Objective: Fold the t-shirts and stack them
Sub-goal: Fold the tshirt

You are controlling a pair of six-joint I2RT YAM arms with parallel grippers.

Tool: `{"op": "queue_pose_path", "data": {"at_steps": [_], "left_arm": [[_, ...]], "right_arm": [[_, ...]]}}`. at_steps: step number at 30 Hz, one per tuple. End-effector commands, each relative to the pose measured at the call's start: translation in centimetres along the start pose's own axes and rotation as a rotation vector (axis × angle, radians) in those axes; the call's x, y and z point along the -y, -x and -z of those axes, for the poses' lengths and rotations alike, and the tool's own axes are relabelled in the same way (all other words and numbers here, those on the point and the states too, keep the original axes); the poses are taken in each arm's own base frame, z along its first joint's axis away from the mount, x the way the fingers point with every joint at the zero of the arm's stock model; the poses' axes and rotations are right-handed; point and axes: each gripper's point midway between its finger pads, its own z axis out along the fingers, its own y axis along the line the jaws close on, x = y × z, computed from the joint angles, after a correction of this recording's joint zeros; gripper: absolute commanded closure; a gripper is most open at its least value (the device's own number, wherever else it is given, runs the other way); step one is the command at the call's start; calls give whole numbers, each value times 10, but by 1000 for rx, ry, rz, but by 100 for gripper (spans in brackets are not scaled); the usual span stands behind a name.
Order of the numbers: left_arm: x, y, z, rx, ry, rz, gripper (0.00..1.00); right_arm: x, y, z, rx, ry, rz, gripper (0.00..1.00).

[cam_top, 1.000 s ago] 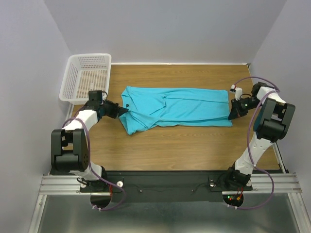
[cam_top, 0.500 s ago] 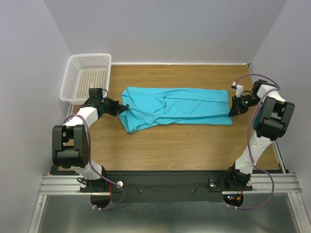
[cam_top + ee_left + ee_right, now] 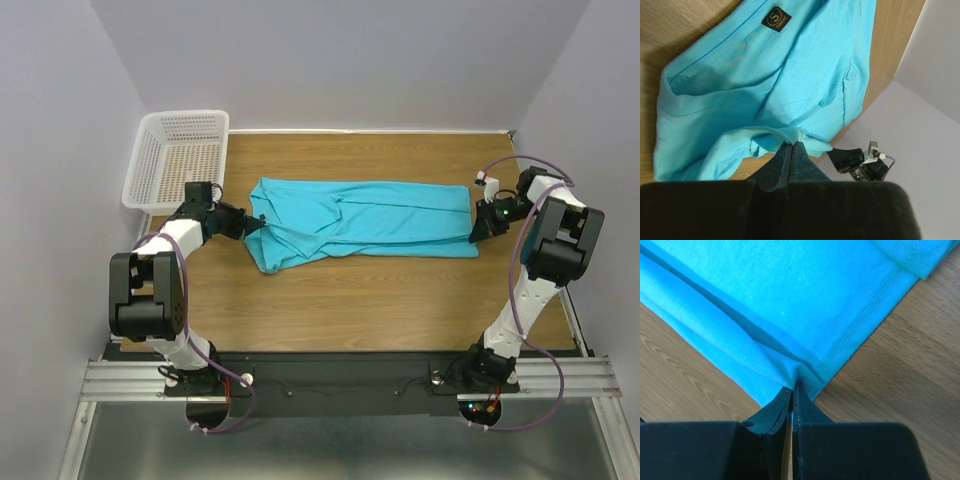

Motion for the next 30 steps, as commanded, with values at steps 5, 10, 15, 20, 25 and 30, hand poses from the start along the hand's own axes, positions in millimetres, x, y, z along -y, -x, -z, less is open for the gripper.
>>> {"op": "queue_pose_path", "data": {"at_steps": [5, 10, 15, 20, 25, 30], "left_arm": [[25, 7, 3, 8, -63, -49, 100], [27, 7, 2, 7, -65, -51, 100], [25, 7, 1, 5, -60, -52, 100], [24, 6, -1, -1, -57, -55, 100], [26, 5, -2, -4, -60, -57, 100], [25, 5, -4, -8, -57, -57, 100]], "right_arm": [[6, 25, 8, 61, -27, 37, 94], [7, 28, 9, 65, -31, 40, 93], [8, 30, 8, 66, -33, 39, 86], [12, 36, 8, 89, -51, 22, 82], [20, 53, 17, 151, -119, 17, 73], [30, 60, 25, 186, -209, -23, 70]]}}
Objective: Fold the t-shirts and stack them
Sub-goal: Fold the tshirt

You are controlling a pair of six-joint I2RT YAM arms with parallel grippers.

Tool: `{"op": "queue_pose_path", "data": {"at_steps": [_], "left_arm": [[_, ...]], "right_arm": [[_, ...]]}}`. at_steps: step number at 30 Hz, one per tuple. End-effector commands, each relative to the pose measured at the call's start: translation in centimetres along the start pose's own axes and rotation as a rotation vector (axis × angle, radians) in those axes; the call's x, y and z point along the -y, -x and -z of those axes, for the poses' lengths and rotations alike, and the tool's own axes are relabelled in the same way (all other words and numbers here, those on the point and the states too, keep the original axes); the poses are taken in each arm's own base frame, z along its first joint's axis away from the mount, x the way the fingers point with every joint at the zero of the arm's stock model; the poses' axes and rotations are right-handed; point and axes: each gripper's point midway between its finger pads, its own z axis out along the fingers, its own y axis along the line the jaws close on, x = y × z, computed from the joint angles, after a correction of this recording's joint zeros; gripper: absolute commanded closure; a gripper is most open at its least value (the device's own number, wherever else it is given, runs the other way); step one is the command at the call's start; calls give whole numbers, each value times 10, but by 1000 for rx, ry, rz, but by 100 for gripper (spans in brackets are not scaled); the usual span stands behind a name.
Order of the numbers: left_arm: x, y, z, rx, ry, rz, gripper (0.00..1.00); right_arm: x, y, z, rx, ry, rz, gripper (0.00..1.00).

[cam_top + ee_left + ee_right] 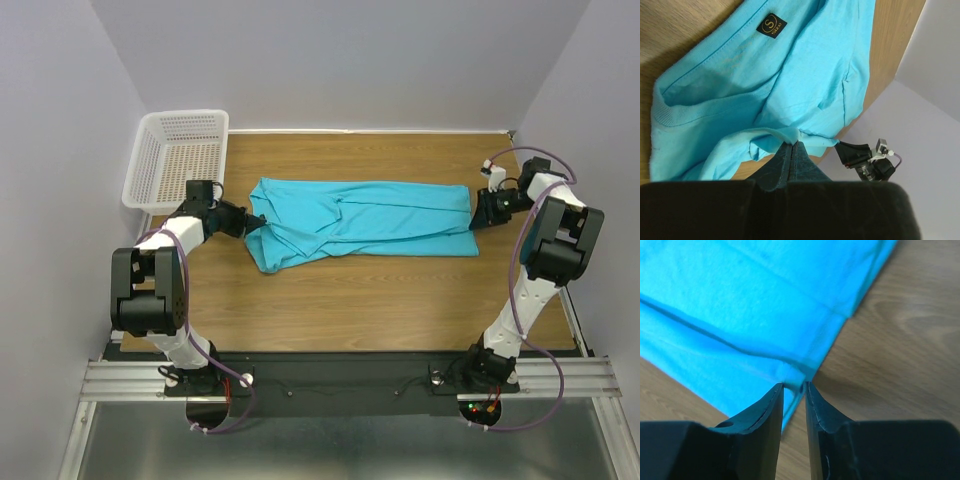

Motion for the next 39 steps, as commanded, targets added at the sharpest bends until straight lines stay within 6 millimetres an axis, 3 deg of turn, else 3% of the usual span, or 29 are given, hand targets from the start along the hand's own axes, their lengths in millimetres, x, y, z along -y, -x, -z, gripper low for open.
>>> {"op": "queue_pose_path", "data": {"at_steps": [1, 8, 11, 15, 21, 27, 32, 39], "left_arm": [[23, 3, 3, 0, -60, -49, 100], [25, 2, 2, -4, -64, -51, 100], [27, 4, 2, -1, -67, -54, 100], [31, 5, 1, -3, -74, -57, 100], [39, 7, 0, -7, -86, -62, 100], [43, 8, -3, -14, -88, -65, 100], [44, 10, -8, -26, -91, -69, 100], [51, 10, -6, -26, -109, -99, 76]], "right_arm": [[13, 37, 20, 120, -134, 13, 69], [13, 54, 35, 199, -193, 9, 65], [-2, 63, 44, 243, -153, 31, 65], [-47, 70, 54, 330, 1, 86, 60], [-85, 41, 44, 340, 162, 72, 60], [-93, 16, 33, 305, 182, 71, 60], [-95, 15, 34, 306, 184, 78, 60], [-97, 16, 36, 313, 190, 89, 60]]}}
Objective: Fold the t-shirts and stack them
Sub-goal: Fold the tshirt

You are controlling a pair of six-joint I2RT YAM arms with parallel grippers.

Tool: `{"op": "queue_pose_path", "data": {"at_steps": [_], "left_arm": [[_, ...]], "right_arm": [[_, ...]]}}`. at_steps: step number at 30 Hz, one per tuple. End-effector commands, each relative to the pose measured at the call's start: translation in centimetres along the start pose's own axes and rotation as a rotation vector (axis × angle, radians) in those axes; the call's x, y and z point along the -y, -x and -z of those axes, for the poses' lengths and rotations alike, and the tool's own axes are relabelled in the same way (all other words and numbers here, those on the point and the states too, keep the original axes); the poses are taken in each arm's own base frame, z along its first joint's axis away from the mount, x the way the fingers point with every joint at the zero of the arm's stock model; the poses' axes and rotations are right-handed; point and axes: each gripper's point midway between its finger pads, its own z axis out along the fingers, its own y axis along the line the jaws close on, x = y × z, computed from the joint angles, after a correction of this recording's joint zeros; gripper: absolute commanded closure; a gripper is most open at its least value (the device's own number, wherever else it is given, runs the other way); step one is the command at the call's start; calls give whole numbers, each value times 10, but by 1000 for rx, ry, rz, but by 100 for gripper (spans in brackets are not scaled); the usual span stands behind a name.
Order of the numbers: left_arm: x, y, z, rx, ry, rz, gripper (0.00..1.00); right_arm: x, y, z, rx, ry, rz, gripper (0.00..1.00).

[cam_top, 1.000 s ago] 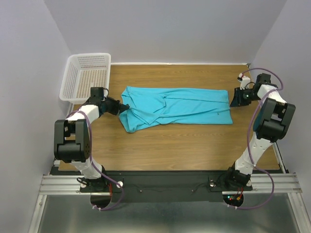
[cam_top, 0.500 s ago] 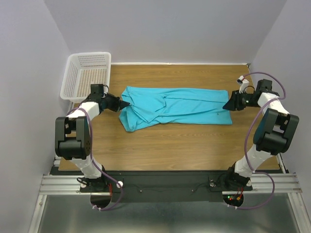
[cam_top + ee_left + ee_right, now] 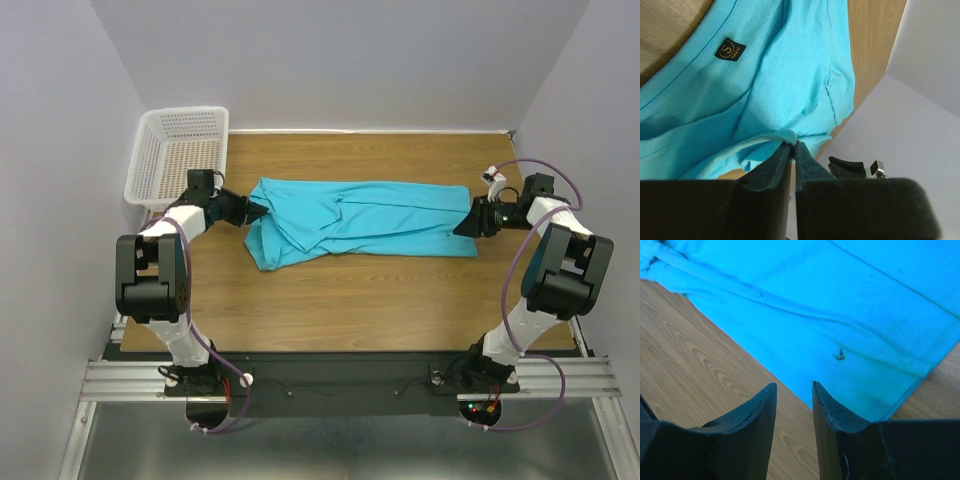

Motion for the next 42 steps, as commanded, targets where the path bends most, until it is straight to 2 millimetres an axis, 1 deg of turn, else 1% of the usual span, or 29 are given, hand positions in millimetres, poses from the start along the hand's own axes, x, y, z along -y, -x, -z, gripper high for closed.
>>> {"op": "queue_pose_path", "data": {"at_steps": [1, 3, 5, 9, 10, 11, 12, 14, 15, 16, 17, 18, 19, 20, 21, 22, 23, 24, 25, 26, 27, 29, 32, 33, 34, 35, 37, 42], "left_arm": [[26, 1, 5, 0, -67, -71, 73], [32, 2, 8, 6, -80, -98, 66], [36, 3, 9, 10, -92, -128, 61], [55, 3, 18, 19, -141, -221, 54], [61, 4, 22, 32, -160, -284, 53], [68, 2, 30, 43, -183, -332, 52], [78, 4, 36, 69, -220, -451, 45], [86, 4, 50, 103, -216, -580, 29], [77, 7, 50, 114, -177, -629, 28], [77, 13, 55, 145, -142, -683, 28], [62, 5, 53, 128, -65, -791, 28], [58, 7, 51, 162, -6, -853, 28], [49, 17, 53, 193, 61, -897, 28], [35, 11, 48, 171, 148, -984, 28], [27, 19, 47, 222, 246, -1053, 28], [23, 21, 45, 244, 306, -1106, 28], [15, 7, 35, 223, 366, -1175, 28], [7, 20, 38, 282, 480, -1253, 28], [3, 19, 36, 285, 521, -1291, 29], [-4, 19, 29, 282, 567, -1323, 29], [-8, 19, 28, 301, 620, -1360, 29], [-13, 21, 22, 311, 640, -1372, 29], [-16, 26, 19, 324, 662, -1378, 29], [-17, 26, 17, 315, 662, -1381, 30], [-13, 25, 15, 311, 651, -1380, 30], [-17, 21, 7, 275, 641, -1380, 31], [-16, 19, 1, 259, 624, -1374, 32], [-27, 14, -14, 183, 579, -1318, 37]], "right_arm": [[-11, 17, 7, 47, 14, 74, 60], [-12, 18, 8, 50, 13, 81, 60], [-12, 18, 8, 50, 13, 82, 60], [-13, 18, 10, 51, 10, 88, 60], [-13, 19, 10, 52, 7, 91, 60], [-14, 18, 10, 50, 7, 90, 60], [-14, 19, 11, 52, 4, 97, 60], [-16, 17, 11, 51, 6, 101, 60], [-16, 16, 11, 50, 6, 99, 60], [-18, 16, 11, 53, 11, 103, 60], [-18, 15, 11, 51, 13, 100, 60], [-19, 15, 11, 54, 18, 101, 60], [-19, 15, 11, 55, 20, 99, 60], [-20, 15, 11, 55, 22, 98, 60], [-19, 15, 11, 56, 20, 97, 60], [-20, 16, 11, 57, 22, 99, 60], [-20, 16, 11, 57, 22, 99, 60], [-21, 15, 11, 56, 24, 95, 60], [-21, 14, 11, 56, 26, 95, 60], [-21, 13, 10, 55, 27, 93, 60], [-21, 13, 10, 54, 28, 93, 60], [-22, 12, 10, 53, 28, 93, 60], [-21, 10, 10, 49, 25, 94, 60], [-21, 9, 10, 47, 26, 93, 60], [-21, 9, 9, 46, 27, 91, 60], [-21, 9, 9, 46, 29, 91, 60], [-21, 9, 9, 46, 27, 92, 60], [-19, 7, 9, 40, 20, 96, 60]]}}
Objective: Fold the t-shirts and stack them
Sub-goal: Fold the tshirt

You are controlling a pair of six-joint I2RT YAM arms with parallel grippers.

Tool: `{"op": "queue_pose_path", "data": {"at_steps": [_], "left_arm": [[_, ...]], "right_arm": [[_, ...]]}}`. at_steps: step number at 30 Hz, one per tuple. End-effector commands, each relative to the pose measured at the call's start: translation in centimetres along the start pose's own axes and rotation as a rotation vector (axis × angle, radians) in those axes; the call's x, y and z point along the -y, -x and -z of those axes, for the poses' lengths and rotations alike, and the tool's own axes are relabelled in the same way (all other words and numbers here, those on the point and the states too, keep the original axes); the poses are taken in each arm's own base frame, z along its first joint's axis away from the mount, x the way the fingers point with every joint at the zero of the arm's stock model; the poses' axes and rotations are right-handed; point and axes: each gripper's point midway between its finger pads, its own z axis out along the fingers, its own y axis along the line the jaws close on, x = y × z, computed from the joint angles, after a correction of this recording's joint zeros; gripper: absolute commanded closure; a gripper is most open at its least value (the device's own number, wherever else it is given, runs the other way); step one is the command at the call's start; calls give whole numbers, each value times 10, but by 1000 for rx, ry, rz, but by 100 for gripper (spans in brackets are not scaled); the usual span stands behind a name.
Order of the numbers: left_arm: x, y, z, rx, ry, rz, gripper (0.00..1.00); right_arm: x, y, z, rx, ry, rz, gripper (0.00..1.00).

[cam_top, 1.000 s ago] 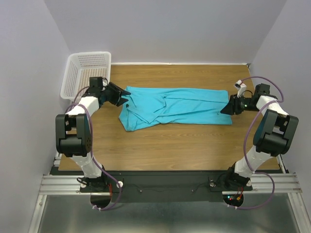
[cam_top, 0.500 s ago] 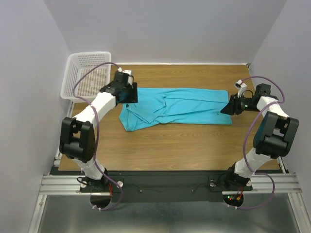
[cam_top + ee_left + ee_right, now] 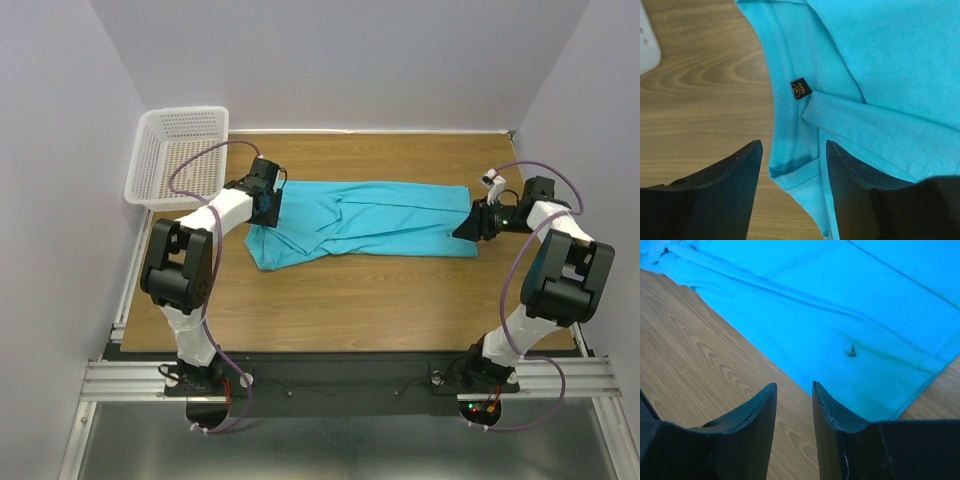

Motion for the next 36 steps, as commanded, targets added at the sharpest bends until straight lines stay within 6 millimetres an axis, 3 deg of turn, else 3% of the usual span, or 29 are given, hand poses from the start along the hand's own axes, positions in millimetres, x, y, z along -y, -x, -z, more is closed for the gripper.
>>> {"op": "queue_pose_path", "data": {"at_steps": [1, 5, 12, 31, 36], "left_arm": [[10, 11, 2, 12, -86, 38, 40], [21, 11, -2, 3, -171, 79, 46], [22, 9, -15, -32, -178, 95, 56], [16, 9, -26, -60, -167, 99, 60], [16, 10, -28, -66, -168, 100, 71]], "right_arm": [[-7, 10, 4, 26, 4, 54, 60], [-6, 9, 4, 22, 5, 49, 60], [-6, 9, 4, 22, 3, 50, 60], [-6, 8, 4, 20, 4, 51, 60], [-6, 8, 4, 20, 6, 51, 60]]}}
